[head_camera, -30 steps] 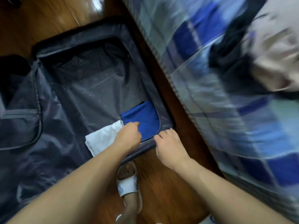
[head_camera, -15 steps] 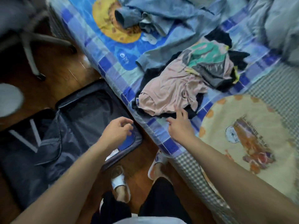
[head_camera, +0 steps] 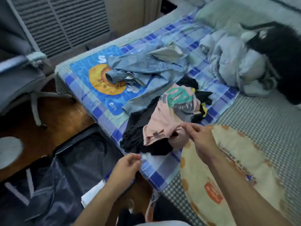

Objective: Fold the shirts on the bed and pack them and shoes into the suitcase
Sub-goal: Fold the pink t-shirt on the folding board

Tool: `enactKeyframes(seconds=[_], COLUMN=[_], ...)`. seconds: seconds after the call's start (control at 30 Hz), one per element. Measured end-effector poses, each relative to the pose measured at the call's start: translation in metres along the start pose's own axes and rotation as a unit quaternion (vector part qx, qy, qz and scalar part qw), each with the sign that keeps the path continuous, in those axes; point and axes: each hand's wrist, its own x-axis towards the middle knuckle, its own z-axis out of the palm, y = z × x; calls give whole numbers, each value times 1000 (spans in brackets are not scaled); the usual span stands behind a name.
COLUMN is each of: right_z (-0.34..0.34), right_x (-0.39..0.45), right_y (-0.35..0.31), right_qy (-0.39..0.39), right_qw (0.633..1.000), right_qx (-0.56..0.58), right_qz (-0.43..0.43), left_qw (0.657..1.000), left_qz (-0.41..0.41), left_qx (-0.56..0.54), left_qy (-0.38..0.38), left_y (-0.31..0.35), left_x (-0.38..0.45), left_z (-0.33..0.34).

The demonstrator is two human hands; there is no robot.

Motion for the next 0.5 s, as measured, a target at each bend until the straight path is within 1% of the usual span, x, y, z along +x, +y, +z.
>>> enactKeyframes(seconds=[0.07, 0.1, 0.17, 0.2, 0.27, 0.3, 0.33, 0.43, 0.47, 0.5], right_z=[-20, -29, -44, -52, -69, -81, -95, -147, -164, -180], right_x=[-41, -63, -106, -127, -161, -174, -186, -208, -212, -213], right_y=[-34, -47, -70, -82, -99, -106, -112, -120, -119, -115], right_qy=[17, 31, 55, 68, 101, 124, 154, 277, 311, 334], right_qw=[997, 994, 980, 969, 943, 929, 914, 871, 859, 852], right_qx=[66, 104, 184, 224, 293, 320, 340, 358, 360, 364], right_qz=[-22, -30, -54, -75, -116, -136, -157, -193, -189, -176], left_qw=[989, 974, 935, 912, 873, 860, 859, 897, 898, 890], left_qz=[98, 153, 257, 311, 401, 435, 447, 404, 406, 422], left_qx=[60, 71, 58, 74, 141, 144, 139, 120, 133, 155], left_qy=[-95, -149, -235, -256, -238, -225, -211, -135, -102, -74], left_y=[27, 43, 78, 96, 125, 137, 144, 164, 176, 191], left_x=[-2, -4, -14, -21, -39, -49, -55, -65, -64, -64], left_z=[22, 36, 66, 82, 105, 113, 118, 116, 112, 107])
